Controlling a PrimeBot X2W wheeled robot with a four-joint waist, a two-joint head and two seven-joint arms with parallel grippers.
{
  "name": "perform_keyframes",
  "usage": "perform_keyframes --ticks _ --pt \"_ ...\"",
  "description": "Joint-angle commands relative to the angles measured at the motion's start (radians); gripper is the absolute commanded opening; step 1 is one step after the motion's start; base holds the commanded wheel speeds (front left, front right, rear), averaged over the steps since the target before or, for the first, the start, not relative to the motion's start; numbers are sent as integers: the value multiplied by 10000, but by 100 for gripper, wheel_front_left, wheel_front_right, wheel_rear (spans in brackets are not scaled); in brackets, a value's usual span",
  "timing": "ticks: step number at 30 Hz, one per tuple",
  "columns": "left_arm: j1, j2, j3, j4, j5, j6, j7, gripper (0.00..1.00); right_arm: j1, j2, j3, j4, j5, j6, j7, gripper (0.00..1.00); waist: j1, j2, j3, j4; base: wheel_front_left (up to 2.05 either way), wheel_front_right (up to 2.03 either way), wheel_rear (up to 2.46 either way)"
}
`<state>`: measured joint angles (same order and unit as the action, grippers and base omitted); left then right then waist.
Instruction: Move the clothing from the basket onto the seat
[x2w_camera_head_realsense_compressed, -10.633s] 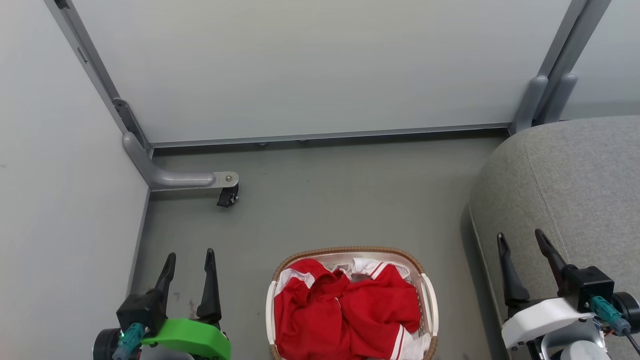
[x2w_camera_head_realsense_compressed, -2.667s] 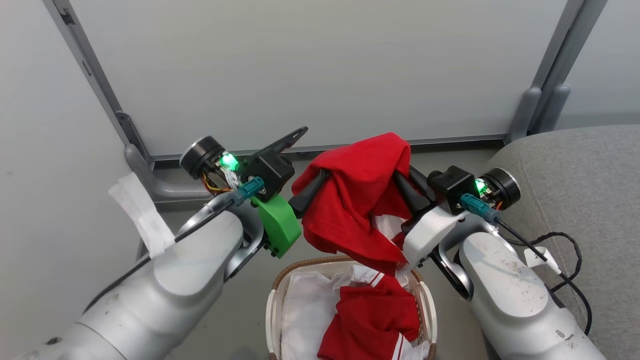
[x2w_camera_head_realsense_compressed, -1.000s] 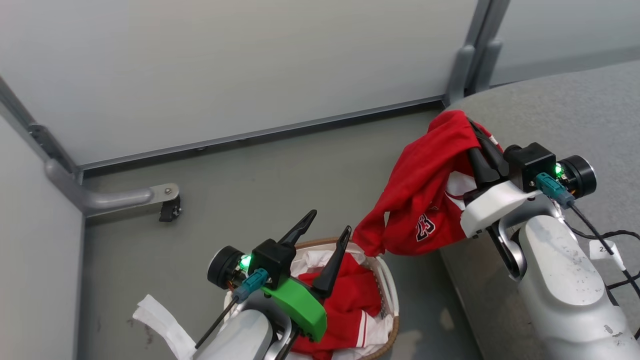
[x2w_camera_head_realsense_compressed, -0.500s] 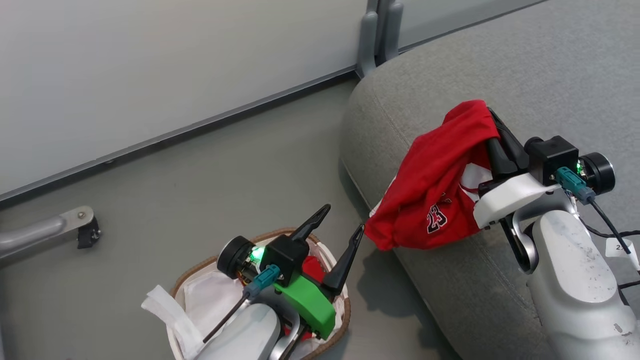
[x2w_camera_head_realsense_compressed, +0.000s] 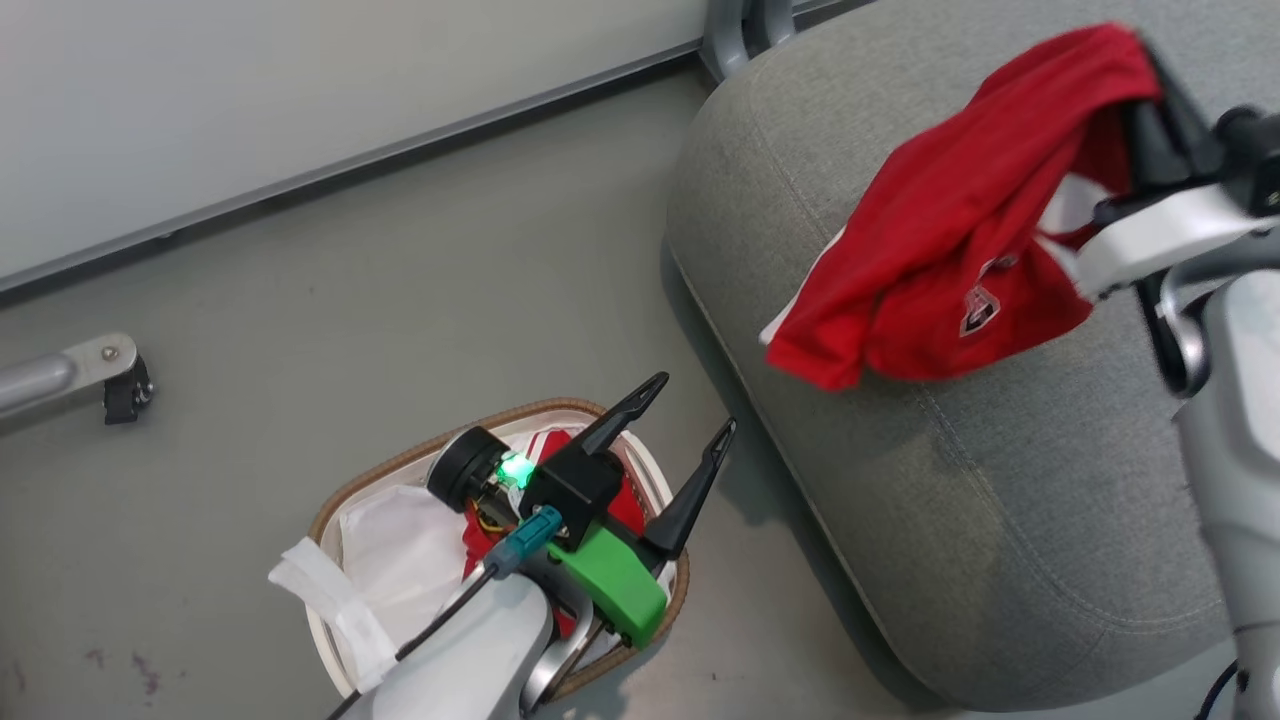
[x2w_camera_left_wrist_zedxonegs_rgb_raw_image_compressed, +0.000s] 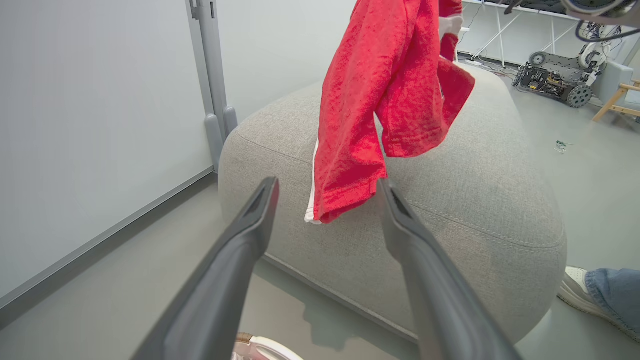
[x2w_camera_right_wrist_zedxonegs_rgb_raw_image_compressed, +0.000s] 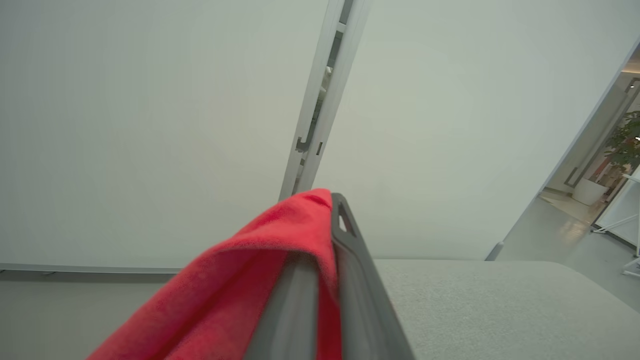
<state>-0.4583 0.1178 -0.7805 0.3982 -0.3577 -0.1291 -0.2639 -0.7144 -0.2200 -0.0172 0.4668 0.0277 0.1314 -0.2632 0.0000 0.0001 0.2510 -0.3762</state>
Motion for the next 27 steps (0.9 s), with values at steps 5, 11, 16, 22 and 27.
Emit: perform_keyframes --ticks 5,11,16,22,27 --pt "-580 326 -133 -250 270 -24 -9 100 -1620 -1125 -575 307 -227 -14 -25 0 0 -1 1362 860 0 0 0" --pt "-1083 610 -227 -592 501 -24 -9 100 -3160 -2159 -1376 782 -431 -14 -25 0 0 -1 2565 1296 0 0 0" --pt "-1503 837 -295 -823 700 -24 -9 100 -3999 -2698 -2165 1442 -697 -14 -25 0 0 -1 3510 1611 0 0 0" --pt "-1682 864 -67 -970 875 -24 -9 100 -3626 -2506 -2635 2164 -1054 -14 -25 0 0 -1 4288 1831 0 0 0" --pt "-1629 858 66 -984 984 -24 -9 100 -2756 -2070 -2831 2754 -1245 -14 -25 0 0 -1 4503 1851 0 0 0"
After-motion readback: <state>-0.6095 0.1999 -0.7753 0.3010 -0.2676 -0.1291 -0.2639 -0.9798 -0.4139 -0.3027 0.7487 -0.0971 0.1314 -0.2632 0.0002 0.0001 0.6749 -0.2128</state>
